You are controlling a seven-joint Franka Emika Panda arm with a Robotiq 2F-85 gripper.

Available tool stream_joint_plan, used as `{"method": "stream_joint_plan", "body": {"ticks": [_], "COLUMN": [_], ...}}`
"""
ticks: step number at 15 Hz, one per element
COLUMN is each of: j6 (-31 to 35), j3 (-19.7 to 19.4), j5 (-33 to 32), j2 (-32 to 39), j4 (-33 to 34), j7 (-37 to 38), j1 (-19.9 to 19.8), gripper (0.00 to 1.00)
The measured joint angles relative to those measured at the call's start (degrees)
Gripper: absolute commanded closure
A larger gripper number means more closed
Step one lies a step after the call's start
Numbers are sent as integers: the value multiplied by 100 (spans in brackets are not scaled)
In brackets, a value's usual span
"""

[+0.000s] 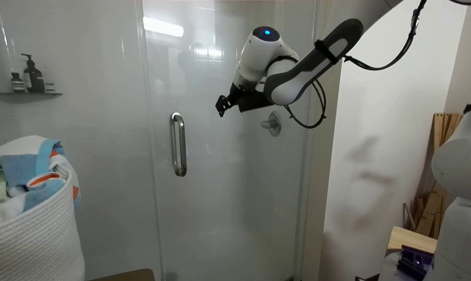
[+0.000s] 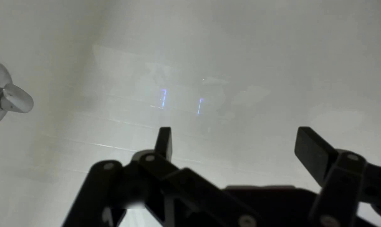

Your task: Close the door completely

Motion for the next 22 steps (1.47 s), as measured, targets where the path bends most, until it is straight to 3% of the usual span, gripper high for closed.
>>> {"method": "stream_joint_plan", "body": {"ticks": [9, 13, 15, 18, 19, 22], "j6": [-629, -728, -849, -1510, -1783, -2973], "j3": [-1, 19, -266, 86, -47, -980], "j5": [-935, -891, -144, 1112, 1541, 2349], "j2": [756, 940, 1021, 1154, 1145, 999], "j4": [631, 741, 733, 733, 737, 860], "j7": [934, 977, 338, -852, -1223, -1933], "j1": [204, 319, 729, 752, 972, 2100], "gripper": [0, 0, 0, 0, 0, 0]}}
